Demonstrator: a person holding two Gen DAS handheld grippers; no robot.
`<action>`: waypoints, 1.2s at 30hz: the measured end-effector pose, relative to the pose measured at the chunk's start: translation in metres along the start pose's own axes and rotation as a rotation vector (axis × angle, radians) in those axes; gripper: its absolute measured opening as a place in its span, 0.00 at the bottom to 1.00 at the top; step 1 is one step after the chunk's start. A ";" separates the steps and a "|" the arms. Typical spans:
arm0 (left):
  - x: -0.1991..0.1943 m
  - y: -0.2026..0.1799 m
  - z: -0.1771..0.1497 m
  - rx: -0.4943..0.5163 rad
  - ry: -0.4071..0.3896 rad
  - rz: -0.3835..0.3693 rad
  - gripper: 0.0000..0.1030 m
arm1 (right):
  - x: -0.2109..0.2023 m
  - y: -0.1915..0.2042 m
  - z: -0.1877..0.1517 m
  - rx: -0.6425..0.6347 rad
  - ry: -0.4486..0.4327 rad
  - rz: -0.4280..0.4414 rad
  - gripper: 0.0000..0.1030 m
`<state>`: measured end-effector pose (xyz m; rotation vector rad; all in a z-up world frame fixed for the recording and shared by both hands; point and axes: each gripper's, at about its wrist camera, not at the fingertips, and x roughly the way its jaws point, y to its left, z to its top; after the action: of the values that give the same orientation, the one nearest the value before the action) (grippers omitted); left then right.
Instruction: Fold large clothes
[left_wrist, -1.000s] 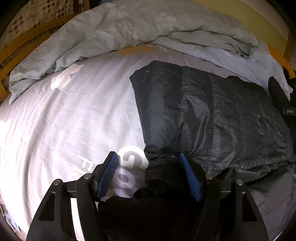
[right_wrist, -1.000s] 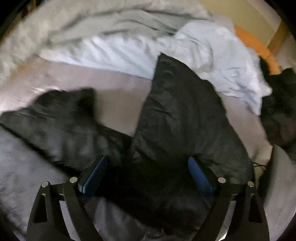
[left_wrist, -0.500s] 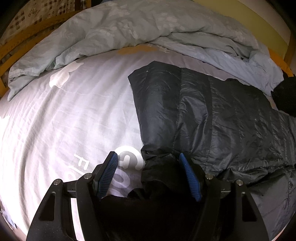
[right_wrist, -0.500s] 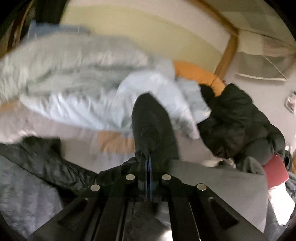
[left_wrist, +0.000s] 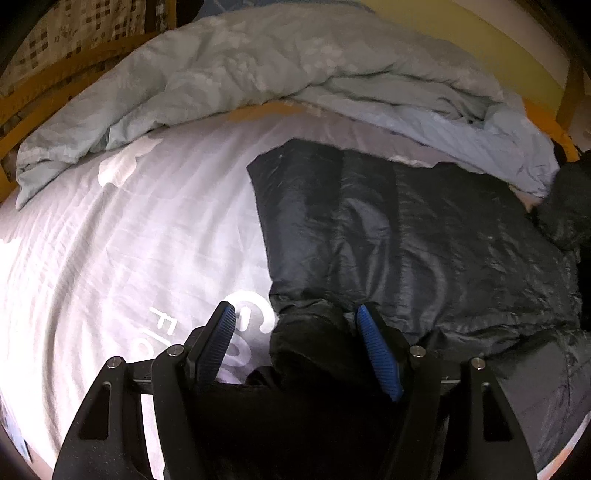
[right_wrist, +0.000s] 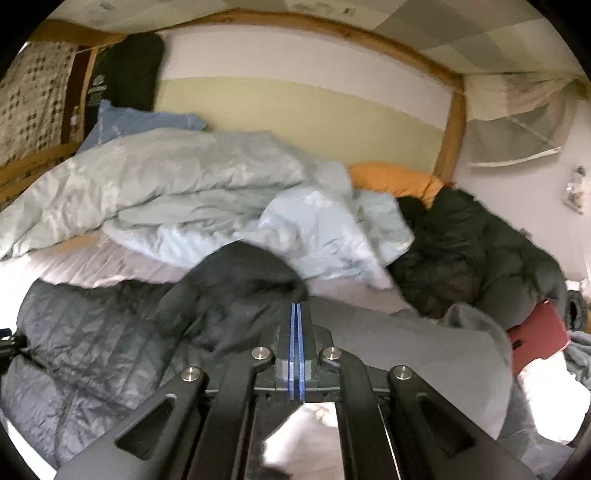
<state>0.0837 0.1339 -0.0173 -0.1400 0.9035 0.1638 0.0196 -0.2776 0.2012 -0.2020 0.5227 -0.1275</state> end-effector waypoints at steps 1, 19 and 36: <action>-0.004 -0.001 0.000 0.005 -0.015 -0.004 0.65 | 0.002 0.009 -0.004 0.000 0.016 0.023 0.02; -0.009 0.000 0.006 -0.021 -0.084 -0.032 0.66 | 0.184 0.179 -0.021 -0.160 0.376 0.102 0.64; -0.015 -0.006 0.005 0.005 -0.091 -0.084 0.66 | 0.196 0.146 -0.004 -0.060 0.301 0.020 0.08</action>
<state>0.0794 0.1274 -0.0020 -0.1640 0.8064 0.0888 0.1958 -0.1700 0.0707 -0.2375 0.8287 -0.1237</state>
